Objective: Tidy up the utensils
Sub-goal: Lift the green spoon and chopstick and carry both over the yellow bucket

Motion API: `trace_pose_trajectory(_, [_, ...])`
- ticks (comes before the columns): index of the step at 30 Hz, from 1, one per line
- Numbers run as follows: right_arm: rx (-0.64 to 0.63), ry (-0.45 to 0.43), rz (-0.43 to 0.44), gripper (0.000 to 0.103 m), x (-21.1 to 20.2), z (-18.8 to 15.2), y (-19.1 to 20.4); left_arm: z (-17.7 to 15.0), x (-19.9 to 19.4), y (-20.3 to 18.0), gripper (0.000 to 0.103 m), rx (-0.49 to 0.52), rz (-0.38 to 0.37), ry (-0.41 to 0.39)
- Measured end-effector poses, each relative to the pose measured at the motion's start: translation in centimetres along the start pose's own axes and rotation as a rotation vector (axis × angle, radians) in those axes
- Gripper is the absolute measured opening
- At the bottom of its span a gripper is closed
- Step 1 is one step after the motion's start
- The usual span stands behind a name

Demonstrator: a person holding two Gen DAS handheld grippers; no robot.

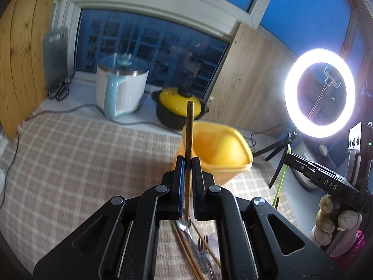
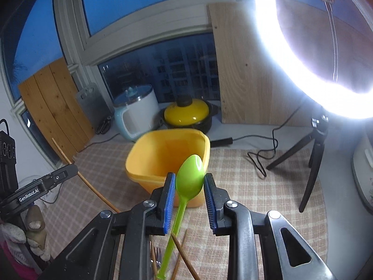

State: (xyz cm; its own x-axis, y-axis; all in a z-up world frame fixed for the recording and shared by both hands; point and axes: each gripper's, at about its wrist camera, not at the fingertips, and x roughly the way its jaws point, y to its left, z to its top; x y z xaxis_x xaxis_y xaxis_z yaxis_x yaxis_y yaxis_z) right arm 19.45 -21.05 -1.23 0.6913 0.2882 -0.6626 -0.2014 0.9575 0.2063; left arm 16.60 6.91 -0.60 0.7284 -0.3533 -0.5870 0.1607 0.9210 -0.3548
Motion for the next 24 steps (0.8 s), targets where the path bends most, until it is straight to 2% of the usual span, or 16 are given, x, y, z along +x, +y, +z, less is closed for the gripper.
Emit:
trace_pose_trajectory(7, [-0.01,-0.069,0.003,0.024,-0.8,3.0,0.9,2.4,-1.2,-0.3,0.003,0.005,-0.019,-0.051])
trace_pose_trajectory(16, [-0.04,-0.162,-0.065,0.024,-0.4,6.3,1.9,6.6,-2.4,-2.0,0.003,0.042,-0.042,-0.148])
trace_pose_trajectory(24, [-0.021,-0.215,-0.116,0.024,1.7,8.5,1.4,8.4,0.0,-2.8,0.003,0.043,-0.04,-0.148])
